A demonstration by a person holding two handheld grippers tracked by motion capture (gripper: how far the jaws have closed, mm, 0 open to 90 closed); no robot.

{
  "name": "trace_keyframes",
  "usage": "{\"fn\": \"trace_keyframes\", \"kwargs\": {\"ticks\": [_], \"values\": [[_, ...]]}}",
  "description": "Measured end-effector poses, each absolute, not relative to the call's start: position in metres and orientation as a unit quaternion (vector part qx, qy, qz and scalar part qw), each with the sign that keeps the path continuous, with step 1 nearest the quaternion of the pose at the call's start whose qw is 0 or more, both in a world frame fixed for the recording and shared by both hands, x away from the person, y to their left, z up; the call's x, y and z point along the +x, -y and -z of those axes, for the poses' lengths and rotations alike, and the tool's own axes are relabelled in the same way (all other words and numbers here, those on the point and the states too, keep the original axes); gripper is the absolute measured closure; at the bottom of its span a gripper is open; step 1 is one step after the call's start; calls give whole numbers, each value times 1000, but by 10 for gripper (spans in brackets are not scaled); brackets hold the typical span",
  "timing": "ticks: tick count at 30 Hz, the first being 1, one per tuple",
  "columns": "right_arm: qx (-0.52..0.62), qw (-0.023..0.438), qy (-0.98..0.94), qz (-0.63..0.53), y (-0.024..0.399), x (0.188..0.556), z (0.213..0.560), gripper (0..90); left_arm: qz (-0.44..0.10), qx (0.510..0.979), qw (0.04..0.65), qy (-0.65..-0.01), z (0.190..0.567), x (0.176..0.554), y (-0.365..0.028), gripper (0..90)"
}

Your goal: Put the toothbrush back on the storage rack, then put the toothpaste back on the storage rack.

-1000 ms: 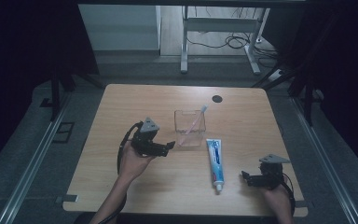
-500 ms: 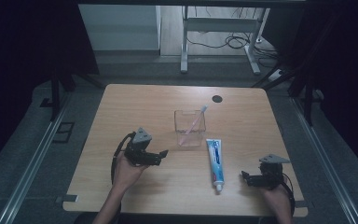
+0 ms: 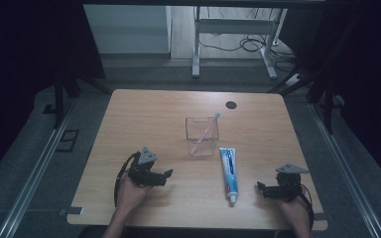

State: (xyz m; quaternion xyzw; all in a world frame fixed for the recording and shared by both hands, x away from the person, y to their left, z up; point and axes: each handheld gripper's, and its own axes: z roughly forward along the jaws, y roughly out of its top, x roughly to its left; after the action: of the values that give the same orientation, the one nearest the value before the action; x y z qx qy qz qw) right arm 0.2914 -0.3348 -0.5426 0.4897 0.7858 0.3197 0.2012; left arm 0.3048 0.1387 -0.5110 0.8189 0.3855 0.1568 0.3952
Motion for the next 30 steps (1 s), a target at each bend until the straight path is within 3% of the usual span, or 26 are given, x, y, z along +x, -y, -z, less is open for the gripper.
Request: {"fn": "trace_keyframes", "kwargs": {"ticks": [18,30], "values": [[490,201,-786,-319,335,291,543,0,-144,841,333,-400,544,302,-137,69],[493,199,-786,-315,334,292,542,0,-143,842,331,-401,545,302,-137,52]]}}
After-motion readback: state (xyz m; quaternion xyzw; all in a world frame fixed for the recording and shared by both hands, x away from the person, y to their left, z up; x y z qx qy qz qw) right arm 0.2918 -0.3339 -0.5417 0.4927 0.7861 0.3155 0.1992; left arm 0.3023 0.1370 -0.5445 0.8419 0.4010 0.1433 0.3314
